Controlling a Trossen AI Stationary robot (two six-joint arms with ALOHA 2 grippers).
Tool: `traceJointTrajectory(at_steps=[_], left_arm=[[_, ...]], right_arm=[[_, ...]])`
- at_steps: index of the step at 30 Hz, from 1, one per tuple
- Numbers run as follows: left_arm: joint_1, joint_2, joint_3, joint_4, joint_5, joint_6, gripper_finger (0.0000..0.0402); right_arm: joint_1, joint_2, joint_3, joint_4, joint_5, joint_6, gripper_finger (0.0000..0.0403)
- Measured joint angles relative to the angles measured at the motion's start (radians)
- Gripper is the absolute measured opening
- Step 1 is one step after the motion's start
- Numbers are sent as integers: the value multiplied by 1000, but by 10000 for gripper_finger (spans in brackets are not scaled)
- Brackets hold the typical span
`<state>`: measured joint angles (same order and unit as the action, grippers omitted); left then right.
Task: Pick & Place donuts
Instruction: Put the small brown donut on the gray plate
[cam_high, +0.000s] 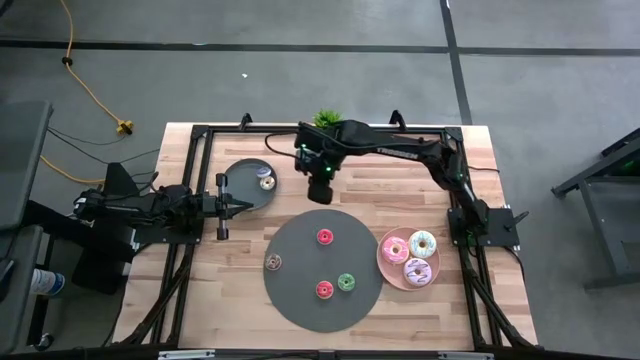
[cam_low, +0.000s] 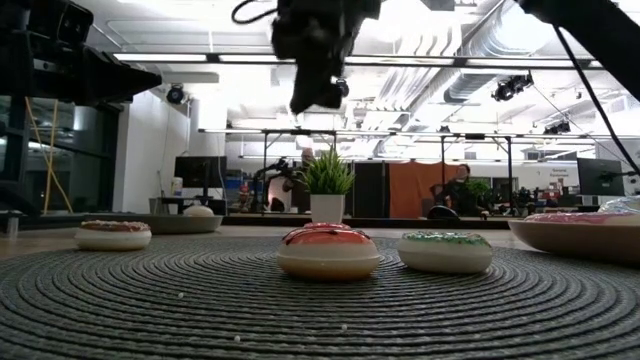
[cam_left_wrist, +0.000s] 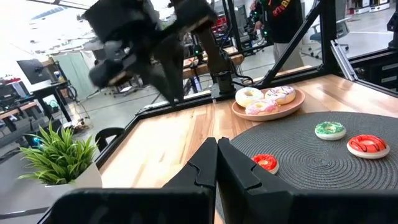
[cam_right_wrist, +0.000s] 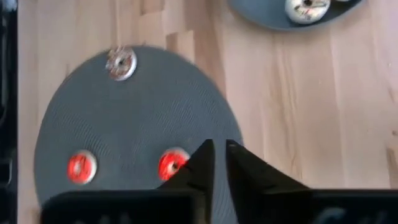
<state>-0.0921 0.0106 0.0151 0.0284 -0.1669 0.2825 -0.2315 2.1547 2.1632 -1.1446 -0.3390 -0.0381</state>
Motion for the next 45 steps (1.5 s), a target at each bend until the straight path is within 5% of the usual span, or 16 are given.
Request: traceJointTrajectory(at_steps=[10,20,28,45], left_arm=[[0,0,0,0,0,0,0],[0,0,0,0,0,0,0],[0,0,0,0,0,0,0],[0,0,0,0,-1,0,0]], right_arm=[[42,-186,-83,-92,49,-86,2],[66,-639,-744,400,53,136,1],[125,-1002,-1195,816,205,351,0],[217,-1642,-1753,995,343,432,0]])
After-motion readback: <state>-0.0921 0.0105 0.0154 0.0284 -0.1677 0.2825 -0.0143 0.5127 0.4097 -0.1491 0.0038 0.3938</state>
